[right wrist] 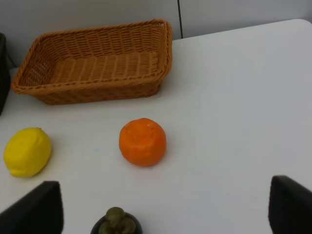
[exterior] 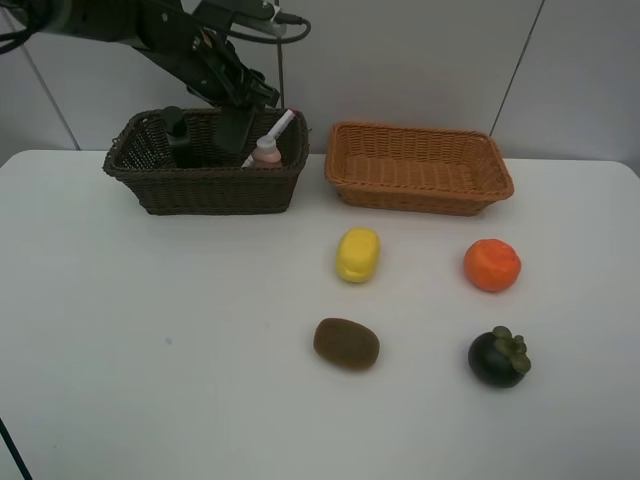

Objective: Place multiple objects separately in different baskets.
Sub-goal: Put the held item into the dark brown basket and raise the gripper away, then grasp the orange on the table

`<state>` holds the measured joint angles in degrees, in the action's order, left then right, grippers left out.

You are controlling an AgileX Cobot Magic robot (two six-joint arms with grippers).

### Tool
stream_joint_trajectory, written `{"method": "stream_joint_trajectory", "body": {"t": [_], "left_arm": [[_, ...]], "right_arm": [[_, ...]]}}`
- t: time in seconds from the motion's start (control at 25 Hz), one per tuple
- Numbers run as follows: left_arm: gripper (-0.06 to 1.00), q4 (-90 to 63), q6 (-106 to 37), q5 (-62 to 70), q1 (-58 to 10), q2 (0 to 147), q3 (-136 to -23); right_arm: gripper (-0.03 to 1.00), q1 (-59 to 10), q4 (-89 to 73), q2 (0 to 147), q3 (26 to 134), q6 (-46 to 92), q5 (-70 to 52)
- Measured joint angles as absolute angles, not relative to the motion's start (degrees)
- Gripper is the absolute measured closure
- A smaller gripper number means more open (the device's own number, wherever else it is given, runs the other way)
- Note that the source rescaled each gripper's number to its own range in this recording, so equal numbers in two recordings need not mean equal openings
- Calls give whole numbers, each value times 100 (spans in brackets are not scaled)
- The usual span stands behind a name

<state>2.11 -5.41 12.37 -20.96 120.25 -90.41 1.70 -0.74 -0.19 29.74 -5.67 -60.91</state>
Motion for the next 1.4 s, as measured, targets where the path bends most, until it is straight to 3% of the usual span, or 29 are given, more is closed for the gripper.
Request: {"method": "stream_joint_trajectory", "body": {"t": [0.08, 0.2, 0.6, 1.04, 1.2, 1.4], "left_arm": [[11, 211, -494, 1085, -2057, 12057, -9041], [4, 211, -445, 910, -1952, 12057, -9046], [4, 200, 38, 1612, -1677, 11837, -9075], [4, 186, 727, 4587, -331, 10946, -9698], [4, 192, 702, 4917, 18, 10264, -9101], [4, 198, 629, 4845, 63, 8893, -7489]], "right_arm": [[-3, 170, -74, -19, 2974, -567, -6091], [-3, 170, -74, -19, 2974, -567, -6091], [-3, 170, -74, -19, 2974, -567, -6091], [-3, 170, -74, -19, 2974, -567, -6091], [-3, 170, -74, -19, 2974, -567, -6091], [-3, 170, -74, -19, 2974, -567, -6091]]}}
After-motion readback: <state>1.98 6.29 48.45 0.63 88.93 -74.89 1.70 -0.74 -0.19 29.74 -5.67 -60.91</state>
